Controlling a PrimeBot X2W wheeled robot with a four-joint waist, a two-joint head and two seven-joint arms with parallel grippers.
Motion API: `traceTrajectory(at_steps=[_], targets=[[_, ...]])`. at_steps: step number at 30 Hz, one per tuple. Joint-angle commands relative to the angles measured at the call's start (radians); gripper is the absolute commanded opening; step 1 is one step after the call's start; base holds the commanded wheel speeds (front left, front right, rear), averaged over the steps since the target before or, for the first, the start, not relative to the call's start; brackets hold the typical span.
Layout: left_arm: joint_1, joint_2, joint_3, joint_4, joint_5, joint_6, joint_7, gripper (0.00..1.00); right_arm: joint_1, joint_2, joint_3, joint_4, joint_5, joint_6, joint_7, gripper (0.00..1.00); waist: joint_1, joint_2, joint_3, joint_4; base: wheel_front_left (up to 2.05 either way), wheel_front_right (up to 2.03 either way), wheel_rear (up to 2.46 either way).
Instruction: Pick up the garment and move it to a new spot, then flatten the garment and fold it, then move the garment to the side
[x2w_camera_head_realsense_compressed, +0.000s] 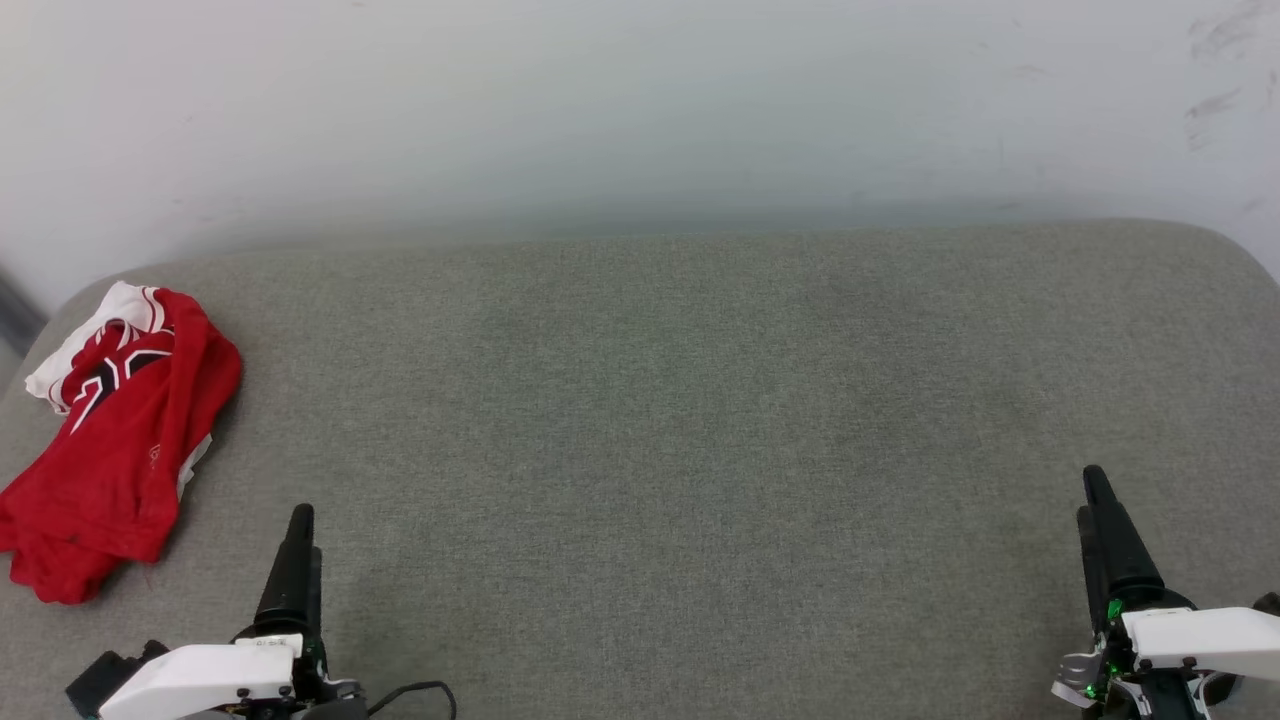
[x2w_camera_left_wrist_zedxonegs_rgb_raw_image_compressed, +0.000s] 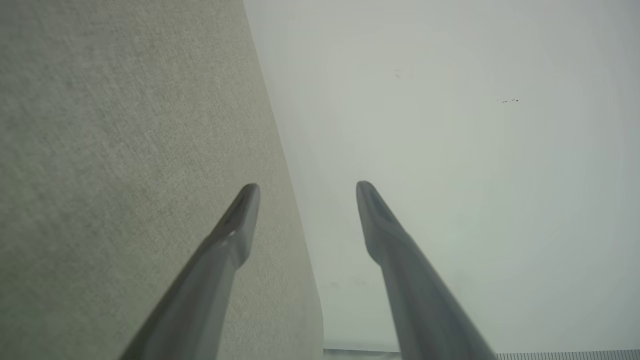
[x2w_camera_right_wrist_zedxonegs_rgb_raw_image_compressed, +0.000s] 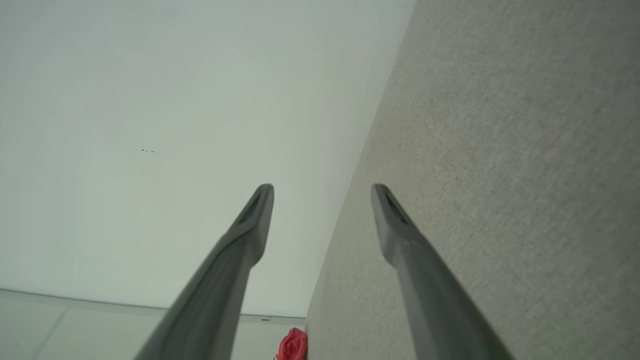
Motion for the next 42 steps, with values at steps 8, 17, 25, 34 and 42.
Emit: traceTrajectory(at_steps=[8,17,25,34,42], targets=[[-0.008,0.005,0.077,-0.056,0.14,-0.003,-0.039,1.0,-0.023,-0.001,-0.019,-0.077,-0.183,0.002,-0.039,1.0,0.0,0.0,0.002,0.0,0.0,0.0,0.0],[-0.023,0.005,0.122,-0.148,0.328,-0.004,-0.071,1.0,-0.027,-0.001,0.008,-0.183,-0.454,0.002,-0.072,1.0,0.0,0.0,0.012,0.0,0.0,0.0,0.0],[0.0,0.005,0.044,-0.275,0.567,0.051,-0.098,1.0,-0.031,-0.001,0.051,-0.245,-0.669,0.002,-0.098,1.0,0.0,0.0,0.022,0.001,0.0,0.0,0.0],[0.015,0.006,-0.096,-0.376,0.838,0.158,-0.126,1.0,-0.025,-0.001,0.088,-0.276,-0.863,0.002,-0.126,1.0,0.0,0.0,0.028,-0.001,0.0,0.0,0.0],[0.028,0.06,-0.222,-0.407,0.977,0.249,-0.148,1.0,-0.015,-0.001,0.099,-0.278,-0.977,0.002,-0.148,1.0,0.0,0.0,0.026,-0.004,0.0,0.0,0.0]])
